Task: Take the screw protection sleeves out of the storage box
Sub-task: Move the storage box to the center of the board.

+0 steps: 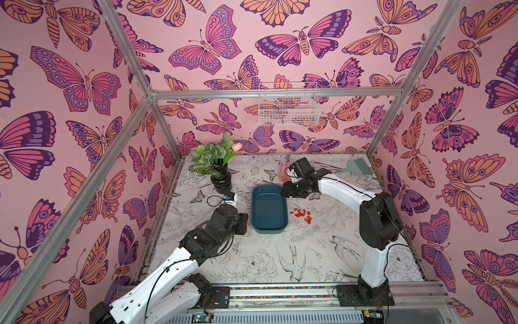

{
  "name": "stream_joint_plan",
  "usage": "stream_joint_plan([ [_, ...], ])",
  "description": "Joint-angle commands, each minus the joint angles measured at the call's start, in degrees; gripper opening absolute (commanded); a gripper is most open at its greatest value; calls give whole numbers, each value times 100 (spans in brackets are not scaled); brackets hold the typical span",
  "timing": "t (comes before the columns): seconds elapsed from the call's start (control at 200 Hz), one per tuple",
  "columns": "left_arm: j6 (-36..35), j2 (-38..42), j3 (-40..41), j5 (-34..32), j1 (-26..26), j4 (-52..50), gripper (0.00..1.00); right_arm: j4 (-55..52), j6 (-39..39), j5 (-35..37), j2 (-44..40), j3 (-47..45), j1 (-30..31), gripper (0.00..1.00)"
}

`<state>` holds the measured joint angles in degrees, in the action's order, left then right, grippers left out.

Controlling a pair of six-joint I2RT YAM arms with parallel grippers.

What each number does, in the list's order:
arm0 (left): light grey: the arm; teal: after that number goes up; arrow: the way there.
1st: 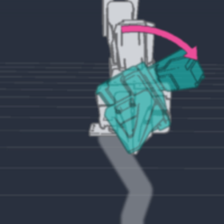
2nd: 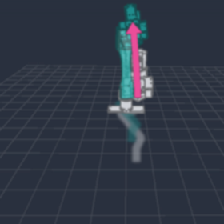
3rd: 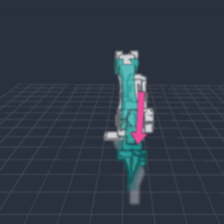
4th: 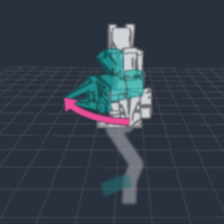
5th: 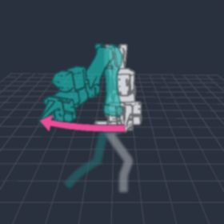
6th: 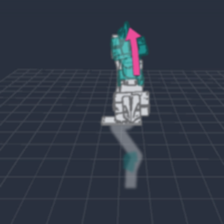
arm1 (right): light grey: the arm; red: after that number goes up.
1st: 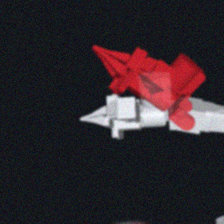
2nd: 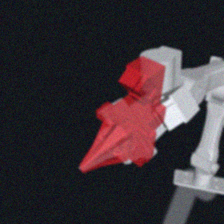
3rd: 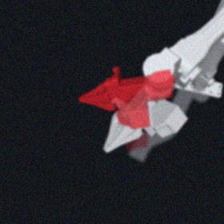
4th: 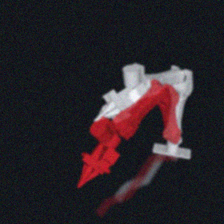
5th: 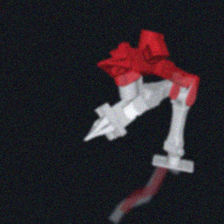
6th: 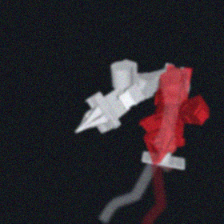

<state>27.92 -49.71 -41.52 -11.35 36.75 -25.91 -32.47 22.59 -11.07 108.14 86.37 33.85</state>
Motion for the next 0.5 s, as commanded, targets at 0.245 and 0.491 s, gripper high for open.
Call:
stream_joint_plan([
  [0.245,-808,-110,168,-156,-669,934,55,751,-597,786,-2180,-1346,-45,72],
  [0.491,-1037,-286,583,-5,-1290,1517,60,709,-845,1654,-3091,-2089,-89,81],
])
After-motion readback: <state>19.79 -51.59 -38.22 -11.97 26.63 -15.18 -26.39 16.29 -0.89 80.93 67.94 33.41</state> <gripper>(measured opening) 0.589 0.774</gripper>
